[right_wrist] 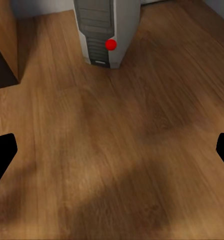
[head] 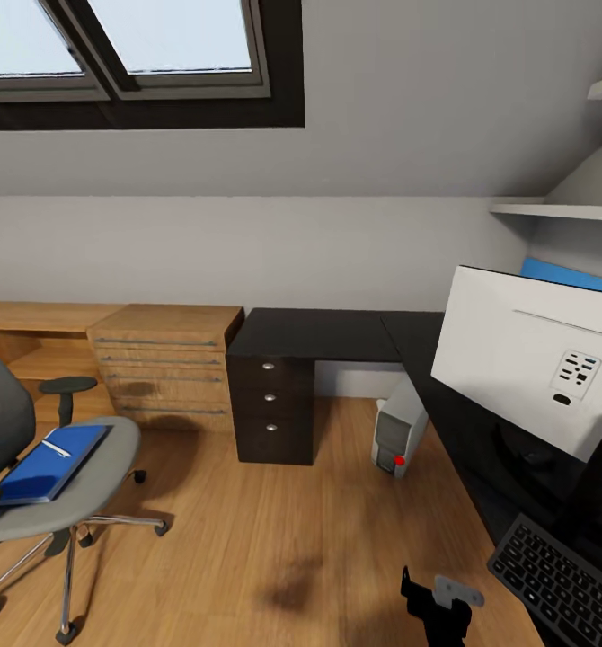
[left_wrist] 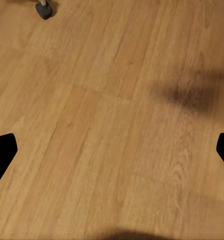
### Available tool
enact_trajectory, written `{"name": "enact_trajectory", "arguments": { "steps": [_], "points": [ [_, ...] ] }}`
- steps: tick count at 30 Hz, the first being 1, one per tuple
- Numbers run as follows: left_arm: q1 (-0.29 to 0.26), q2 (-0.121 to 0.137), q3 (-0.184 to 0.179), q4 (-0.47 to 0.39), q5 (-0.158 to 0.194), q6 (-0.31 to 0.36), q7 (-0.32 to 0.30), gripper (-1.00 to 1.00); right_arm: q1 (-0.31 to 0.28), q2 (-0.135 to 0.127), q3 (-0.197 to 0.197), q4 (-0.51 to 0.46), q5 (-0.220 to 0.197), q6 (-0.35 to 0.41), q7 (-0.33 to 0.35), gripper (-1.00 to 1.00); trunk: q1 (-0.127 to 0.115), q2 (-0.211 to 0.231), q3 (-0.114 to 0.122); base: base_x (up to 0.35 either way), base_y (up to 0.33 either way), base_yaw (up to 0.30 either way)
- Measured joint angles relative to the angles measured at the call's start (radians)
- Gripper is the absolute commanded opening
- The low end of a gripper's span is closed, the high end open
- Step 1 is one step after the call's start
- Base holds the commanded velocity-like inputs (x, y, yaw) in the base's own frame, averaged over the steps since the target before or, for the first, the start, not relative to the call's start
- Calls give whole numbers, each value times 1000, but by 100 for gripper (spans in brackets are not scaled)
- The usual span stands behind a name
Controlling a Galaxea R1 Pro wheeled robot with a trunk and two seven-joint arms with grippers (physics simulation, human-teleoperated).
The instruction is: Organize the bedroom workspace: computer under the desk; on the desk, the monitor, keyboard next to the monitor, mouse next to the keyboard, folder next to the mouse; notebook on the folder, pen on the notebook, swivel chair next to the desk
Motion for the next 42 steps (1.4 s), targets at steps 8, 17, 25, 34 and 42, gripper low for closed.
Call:
{"name": "enact_trajectory", "arguments": {
  "steps": [8, 17, 25, 34, 42],
  "points": [
    [0, 0, -1, 0, 0, 0, -1, 100, 21, 2, 3, 0, 21, -2, 10, 100, 0, 0, 0, 0, 0, 0],
    [0, 1, 0, 0, 0, 0, -5, 100, 36, 2, 3, 0, 127, 2, 64, 100, 0, 0, 0, -61, 0, 0],
    [0, 1, 1, 0, 0, 0, -3, 100, 36, 2, 3, 0, 130, 1, 65, 100, 1, 0, 0, -287, 0, 0],
    [0, 2, 1, 0, 0, 0, -3, 100, 36, 2, 3, 0, 131, 1, 65, 100, 1, 0, 0, -323, 0, 0],
    [0, 2, 0, 0, 0, 0, -3, 100, 36, 2, 3, 0, 131, 1, 66, 100, 1, 0, 0, -326, 0, 0]
  ]
}}
